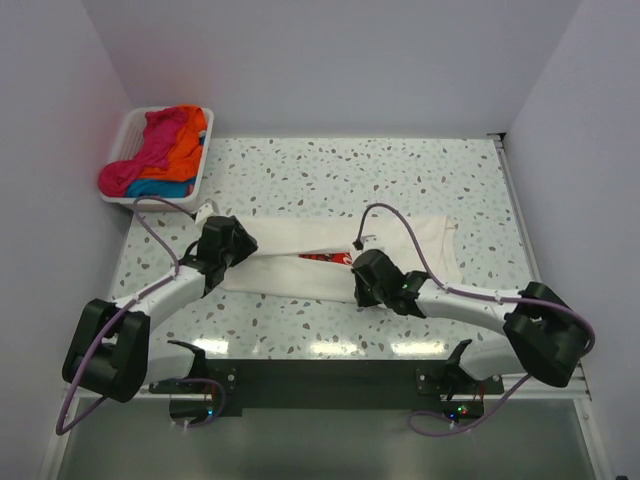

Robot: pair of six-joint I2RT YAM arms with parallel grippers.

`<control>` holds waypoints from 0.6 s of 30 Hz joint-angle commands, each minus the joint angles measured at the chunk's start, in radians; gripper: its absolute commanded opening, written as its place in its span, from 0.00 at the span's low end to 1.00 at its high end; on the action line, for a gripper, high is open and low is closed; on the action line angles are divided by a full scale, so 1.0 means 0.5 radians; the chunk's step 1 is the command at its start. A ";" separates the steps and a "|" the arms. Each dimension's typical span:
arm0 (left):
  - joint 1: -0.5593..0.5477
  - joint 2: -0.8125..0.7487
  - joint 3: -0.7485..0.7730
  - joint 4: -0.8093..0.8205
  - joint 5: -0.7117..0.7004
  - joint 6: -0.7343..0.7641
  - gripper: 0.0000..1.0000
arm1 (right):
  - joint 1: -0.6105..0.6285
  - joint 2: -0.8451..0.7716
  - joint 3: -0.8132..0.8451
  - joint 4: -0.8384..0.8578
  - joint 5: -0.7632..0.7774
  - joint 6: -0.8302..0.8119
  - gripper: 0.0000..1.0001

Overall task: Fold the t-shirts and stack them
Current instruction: Fold the tshirt

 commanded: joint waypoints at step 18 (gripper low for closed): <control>0.027 0.213 0.081 -0.058 -0.263 -0.035 0.55 | 0.018 -0.632 -0.232 -0.212 0.076 0.077 0.00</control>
